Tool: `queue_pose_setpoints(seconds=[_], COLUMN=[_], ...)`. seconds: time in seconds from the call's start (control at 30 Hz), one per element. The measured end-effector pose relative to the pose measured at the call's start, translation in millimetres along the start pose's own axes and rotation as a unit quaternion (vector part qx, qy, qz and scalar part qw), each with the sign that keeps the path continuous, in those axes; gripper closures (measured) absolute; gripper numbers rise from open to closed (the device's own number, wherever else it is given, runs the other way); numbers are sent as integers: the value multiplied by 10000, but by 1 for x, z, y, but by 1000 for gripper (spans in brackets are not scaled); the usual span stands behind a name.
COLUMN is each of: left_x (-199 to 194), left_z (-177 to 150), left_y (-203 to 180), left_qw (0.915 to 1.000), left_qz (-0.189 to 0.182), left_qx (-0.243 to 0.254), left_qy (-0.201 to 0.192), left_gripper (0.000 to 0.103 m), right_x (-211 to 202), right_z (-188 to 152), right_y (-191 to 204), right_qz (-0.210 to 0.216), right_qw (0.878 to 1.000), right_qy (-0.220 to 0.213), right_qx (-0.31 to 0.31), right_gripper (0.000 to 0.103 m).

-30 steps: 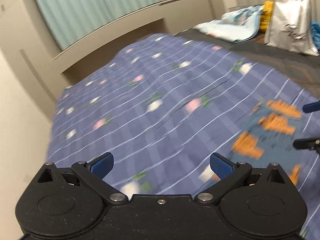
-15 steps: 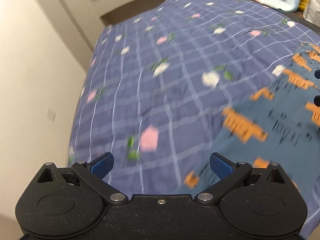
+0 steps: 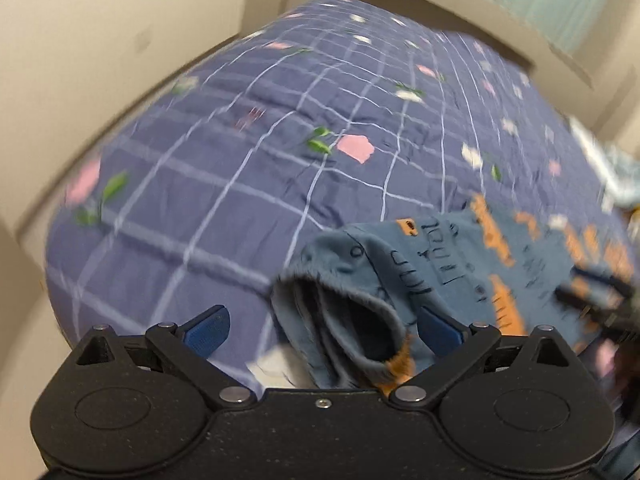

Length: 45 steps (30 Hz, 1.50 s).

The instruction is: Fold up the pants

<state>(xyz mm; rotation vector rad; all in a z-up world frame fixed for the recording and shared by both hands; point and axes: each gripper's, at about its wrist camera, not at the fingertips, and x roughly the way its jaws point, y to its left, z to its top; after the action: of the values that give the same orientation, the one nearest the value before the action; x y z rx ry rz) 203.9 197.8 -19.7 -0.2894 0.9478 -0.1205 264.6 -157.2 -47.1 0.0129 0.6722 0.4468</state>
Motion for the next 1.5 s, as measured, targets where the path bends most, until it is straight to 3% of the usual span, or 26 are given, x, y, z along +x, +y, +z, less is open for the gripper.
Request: queue_pose_setpoints(seconds=[0.1,0.2,0.23,0.33,0.37,0.57,0.73,0.8,0.87,0.93,1.07,1.13,1.27,1.4,1.5], left_x=[2,9,12,11,7,-13,-1,-2,-8,-15,-23,-20,-2,31,57], left_z=[-8,-14,-16,-24,-26,-35,-45,-45,-42,-38,-28,-21,-9,-3,-7], left_y=[1,-5,-7,-3,-2,-2,0,-3,-8,-14,-38,-56,-104,-151,-184], left_qw=[9981,9963,9955,9938,9933,9934,9950,9955,9952,9947,9944,9943,9947,9982,9985], left_qz=[-230,-131,-102,-27,-12,-7,306,464,641,783,881,854,642,76,-139], left_qx=[-575,-848,-935,-1089,-1147,-1132,-938,-815,-708,-573,-222,-62,245,288,412], left_qy=[-29,91,147,197,126,-176,-117,-143,-221,-353,-539,-636,-761,-517,-345], left_gripper=[4,15,26,75,81,83,78,68,48,35,12,6,1,1,1], right_x=[1,3,3,3,3,-4,7,11,13,11,-3,-12,-30,-40,-43], right_z=[-1,-4,-6,-13,-14,-19,-24,-28,-33,-34,-32,-30,-29,-29,-29], right_y=[11,23,27,36,39,46,49,52,53,50,39,27,-10,-56,-95], right_qz=[30,2,-4,28,45,123,-89,-311,-488,-459,-556,-648,-996,-1080,-1120], right_qw=[9999,9997,9995,9992,9990,9984,9974,9951,9923,9930,9934,9937,9922,9910,9902], right_qy=[-10,-9,-15,37,43,-17,240,346,413,393,137,32,-173,-60,106], right_qx=[-98,-247,-302,-405,-435,-544,-669,-870,-1059,-1012,-989,-912,-729,-791,-824], right_gripper=[0,0,0,0,0,0,0,0,0,0,0,0,0,0,0])
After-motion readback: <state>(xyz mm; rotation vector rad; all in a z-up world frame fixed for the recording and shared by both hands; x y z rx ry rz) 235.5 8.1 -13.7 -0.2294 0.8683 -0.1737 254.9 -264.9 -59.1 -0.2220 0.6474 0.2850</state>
